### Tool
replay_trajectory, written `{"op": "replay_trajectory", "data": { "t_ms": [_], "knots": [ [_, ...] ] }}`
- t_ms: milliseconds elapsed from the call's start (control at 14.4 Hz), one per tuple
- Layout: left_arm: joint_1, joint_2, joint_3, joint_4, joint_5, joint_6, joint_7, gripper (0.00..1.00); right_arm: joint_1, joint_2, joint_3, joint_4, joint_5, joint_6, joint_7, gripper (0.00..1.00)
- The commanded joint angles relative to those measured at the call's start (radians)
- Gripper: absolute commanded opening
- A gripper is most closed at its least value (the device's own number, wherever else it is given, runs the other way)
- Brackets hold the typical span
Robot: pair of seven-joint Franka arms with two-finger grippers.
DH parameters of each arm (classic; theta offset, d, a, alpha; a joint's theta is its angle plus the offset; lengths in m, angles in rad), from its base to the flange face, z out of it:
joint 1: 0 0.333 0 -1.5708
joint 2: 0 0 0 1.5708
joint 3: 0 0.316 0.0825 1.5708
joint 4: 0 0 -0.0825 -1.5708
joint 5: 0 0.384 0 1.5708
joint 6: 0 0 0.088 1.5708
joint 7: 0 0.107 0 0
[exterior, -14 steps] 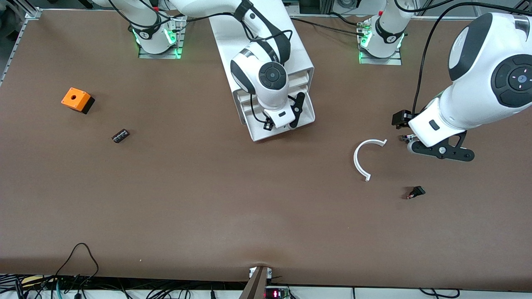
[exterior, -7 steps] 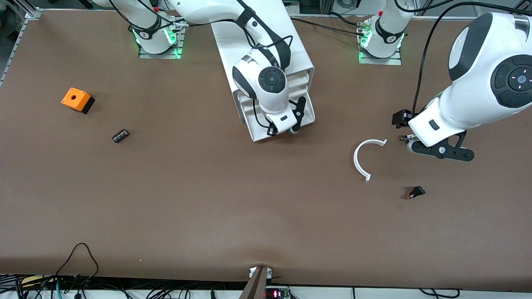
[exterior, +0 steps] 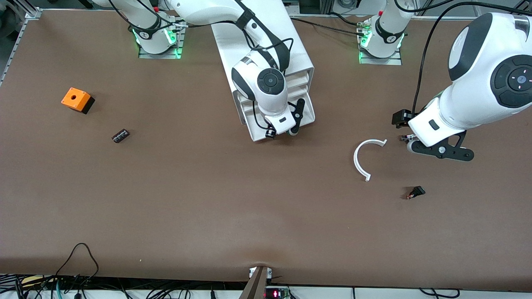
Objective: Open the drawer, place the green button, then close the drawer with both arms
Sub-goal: 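Lower the green button into the open drawer and open the right gripper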
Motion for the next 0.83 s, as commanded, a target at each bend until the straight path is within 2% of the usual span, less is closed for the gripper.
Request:
{"op": "replay_trajectory", "data": {
  "t_ms": [0,277,485,624,762],
  "knots": [
    [-0.001,-0.012,-0.002,0.007,-0.001,-0.018,-0.004,1.00,0.005,-0.021,-0.040,0.040,0.018,-0.064,-0.021,1.00],
    [-0.001,-0.012,-0.002,0.007,-0.001,-0.016,-0.005,1.00,-0.001,-0.024,-0.060,0.202,0.019,-0.199,-0.021,1.00],
    [-0.010,-0.011,-0.004,0.007,-0.006,-0.015,-0.005,1.00,-0.001,-0.044,-0.083,0.212,0.019,-0.197,-0.007,1.00],
    [-0.010,-0.002,-0.002,0.004,-0.081,-0.015,-0.007,1.00,0.001,-0.069,-0.125,0.212,0.022,-0.201,-0.008,1.00],
    [-0.015,0.021,-0.001,0.006,-0.098,0.002,-0.010,1.00,-0.001,-0.106,-0.151,0.212,0.022,-0.210,-0.008,1.00]
  ]
}}
